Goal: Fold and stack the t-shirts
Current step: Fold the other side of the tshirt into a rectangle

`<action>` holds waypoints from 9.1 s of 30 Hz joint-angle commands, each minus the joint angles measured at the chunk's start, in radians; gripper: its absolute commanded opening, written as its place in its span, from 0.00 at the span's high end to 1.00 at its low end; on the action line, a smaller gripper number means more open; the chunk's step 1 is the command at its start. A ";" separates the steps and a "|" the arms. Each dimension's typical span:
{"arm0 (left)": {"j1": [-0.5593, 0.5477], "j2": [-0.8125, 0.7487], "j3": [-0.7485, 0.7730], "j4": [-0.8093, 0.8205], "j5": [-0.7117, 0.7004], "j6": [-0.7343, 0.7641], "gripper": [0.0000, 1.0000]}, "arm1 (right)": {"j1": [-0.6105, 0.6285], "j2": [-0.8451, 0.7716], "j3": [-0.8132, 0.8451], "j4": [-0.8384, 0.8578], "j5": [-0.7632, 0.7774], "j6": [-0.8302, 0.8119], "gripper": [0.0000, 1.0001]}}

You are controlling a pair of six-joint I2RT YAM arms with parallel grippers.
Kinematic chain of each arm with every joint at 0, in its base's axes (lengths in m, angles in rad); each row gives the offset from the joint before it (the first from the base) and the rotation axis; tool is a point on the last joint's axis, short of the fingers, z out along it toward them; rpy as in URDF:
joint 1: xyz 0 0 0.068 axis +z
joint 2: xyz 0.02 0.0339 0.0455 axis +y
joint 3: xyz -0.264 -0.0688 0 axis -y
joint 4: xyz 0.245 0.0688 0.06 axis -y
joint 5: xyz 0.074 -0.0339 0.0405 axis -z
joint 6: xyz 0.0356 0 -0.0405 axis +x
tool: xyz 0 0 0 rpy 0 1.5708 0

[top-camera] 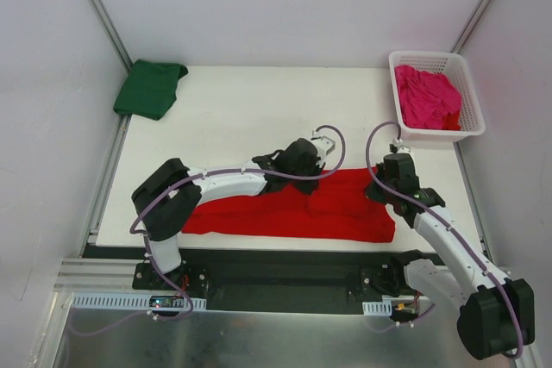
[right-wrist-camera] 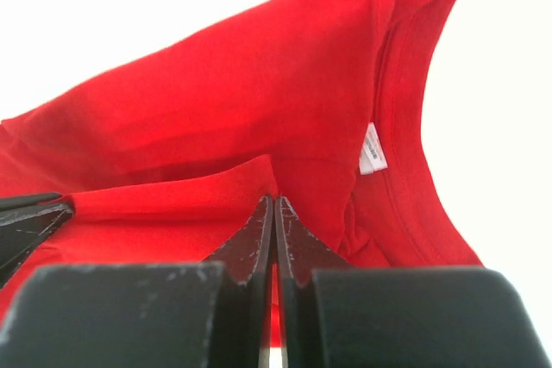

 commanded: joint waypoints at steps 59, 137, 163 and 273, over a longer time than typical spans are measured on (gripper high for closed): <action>-0.033 -0.331 -0.549 0.489 0.185 -0.377 0.27 | -0.038 -0.138 -0.123 0.024 -0.059 -0.041 0.33; -0.128 -0.034 -0.406 0.592 0.018 -0.360 0.51 | -0.014 -0.167 -0.176 -0.016 -0.146 -0.021 0.51; -0.128 -0.032 -0.401 0.569 -0.001 -0.356 0.73 | 0.000 -0.127 -0.163 0.013 -0.142 -0.013 0.76; -0.237 -0.093 -0.326 0.084 0.081 -0.184 0.97 | 0.124 -0.213 0.027 -0.650 0.088 0.309 0.67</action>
